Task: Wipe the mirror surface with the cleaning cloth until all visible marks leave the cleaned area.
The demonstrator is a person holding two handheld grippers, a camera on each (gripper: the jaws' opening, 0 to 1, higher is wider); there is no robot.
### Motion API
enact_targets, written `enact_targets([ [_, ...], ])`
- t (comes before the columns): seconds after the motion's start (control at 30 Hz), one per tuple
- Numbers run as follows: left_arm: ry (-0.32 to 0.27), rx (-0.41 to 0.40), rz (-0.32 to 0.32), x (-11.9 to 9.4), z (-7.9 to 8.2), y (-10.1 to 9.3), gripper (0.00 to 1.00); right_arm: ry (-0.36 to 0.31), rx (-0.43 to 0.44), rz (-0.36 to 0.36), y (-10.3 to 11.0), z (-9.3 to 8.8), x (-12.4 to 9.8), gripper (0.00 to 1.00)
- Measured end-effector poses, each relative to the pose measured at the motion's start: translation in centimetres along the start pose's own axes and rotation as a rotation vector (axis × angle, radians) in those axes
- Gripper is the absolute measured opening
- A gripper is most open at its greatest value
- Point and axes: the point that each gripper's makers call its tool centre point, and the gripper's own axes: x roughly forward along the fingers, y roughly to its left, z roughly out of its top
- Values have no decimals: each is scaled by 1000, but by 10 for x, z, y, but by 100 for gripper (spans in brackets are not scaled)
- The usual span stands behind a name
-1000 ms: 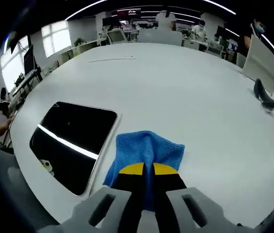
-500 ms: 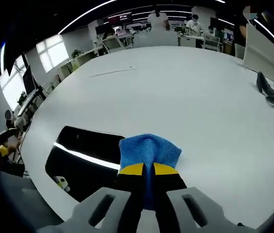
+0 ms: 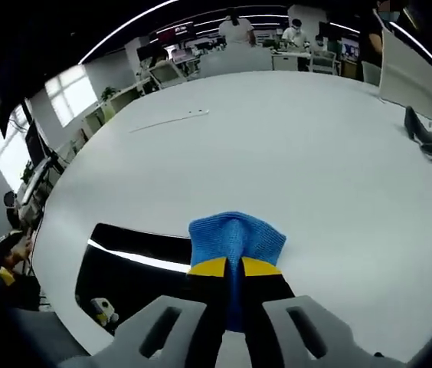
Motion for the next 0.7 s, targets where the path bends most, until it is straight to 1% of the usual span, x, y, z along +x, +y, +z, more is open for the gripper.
enact_targets([
  [0.03, 2, -2, -1, 0, -1, 0, 99, -10, 15, 18, 5, 2, 2, 0],
  [0.1, 6, 0, -2, 0, -1, 0, 99, -6, 26, 29, 11, 3, 6, 0],
  [0.17, 8, 0, -4, 0, -1, 0, 99, -7, 21, 35, 17, 4, 8, 0],
  [0.33, 19, 6, -7, 0, -2, 1, 99, 38, 28, 37, 27, -8, 20, 0],
  [0.4, 18, 6, -7, 1, -1, 2, 99, 44, -16, 21, 28, -12, 21, 0],
  [0.5, 18, 5, -8, 1, -2, 2, 99, 37, -15, 16, 30, -10, 19, 0],
  [0.63, 31, 4, -15, 0, -8, -1, 99, 41, 4, 25, 34, -10, 20, 0],
  [0.7, 33, 2, -16, -1, -9, -1, 99, 43, -12, 29, 39, -11, 20, 0],
])
